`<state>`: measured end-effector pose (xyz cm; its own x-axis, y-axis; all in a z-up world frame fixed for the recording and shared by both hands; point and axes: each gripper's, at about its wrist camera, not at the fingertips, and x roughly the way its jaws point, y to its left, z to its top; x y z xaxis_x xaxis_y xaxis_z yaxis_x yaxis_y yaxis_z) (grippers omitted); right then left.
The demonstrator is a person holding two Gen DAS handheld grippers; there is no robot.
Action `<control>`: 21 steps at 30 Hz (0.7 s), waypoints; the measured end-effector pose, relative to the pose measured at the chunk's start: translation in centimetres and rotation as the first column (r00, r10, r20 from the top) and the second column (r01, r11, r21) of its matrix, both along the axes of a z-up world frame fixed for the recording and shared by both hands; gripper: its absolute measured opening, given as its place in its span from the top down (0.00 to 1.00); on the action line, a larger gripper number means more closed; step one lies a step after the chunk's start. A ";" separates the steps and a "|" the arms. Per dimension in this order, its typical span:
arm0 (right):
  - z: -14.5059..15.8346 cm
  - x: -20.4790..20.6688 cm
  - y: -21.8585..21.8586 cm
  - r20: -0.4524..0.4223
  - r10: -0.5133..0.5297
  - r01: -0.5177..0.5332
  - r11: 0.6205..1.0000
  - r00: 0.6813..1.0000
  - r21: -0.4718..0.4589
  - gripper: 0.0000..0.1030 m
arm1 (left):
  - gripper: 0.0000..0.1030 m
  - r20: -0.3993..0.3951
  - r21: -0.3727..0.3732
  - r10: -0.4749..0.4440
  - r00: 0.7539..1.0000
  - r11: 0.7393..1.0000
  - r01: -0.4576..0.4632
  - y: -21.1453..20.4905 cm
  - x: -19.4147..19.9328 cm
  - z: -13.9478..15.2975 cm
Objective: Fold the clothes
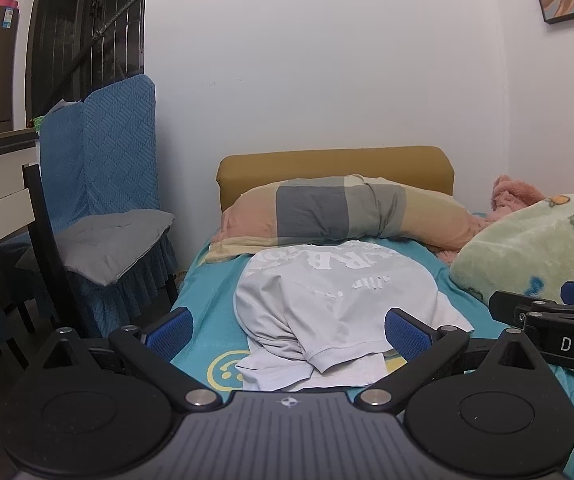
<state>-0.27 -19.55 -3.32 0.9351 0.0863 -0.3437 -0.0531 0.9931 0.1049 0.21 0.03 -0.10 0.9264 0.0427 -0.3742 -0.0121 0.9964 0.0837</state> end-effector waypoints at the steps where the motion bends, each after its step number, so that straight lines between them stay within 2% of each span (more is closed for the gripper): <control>1: 0.0 0.0 0.0 0.000 -0.001 0.001 1.000 1.000 0.001 0.16 | 0.00 0.006 -0.004 0.003 1.000 1.000 -0.003 0.0 -0.1 0.0; 7: 0.1 -0.1 0.3 0.005 -0.014 0.014 1.000 1.000 0.007 0.16 | 0.00 -0.002 -0.026 0.028 1.000 0.999 -0.028 0.8 0.3 -0.1; 21: 0.4 0.0 0.3 -0.003 -0.014 0.014 1.000 1.000 0.027 0.16 | 0.00 -0.021 -0.006 0.034 0.999 0.999 -0.034 0.6 0.6 -0.1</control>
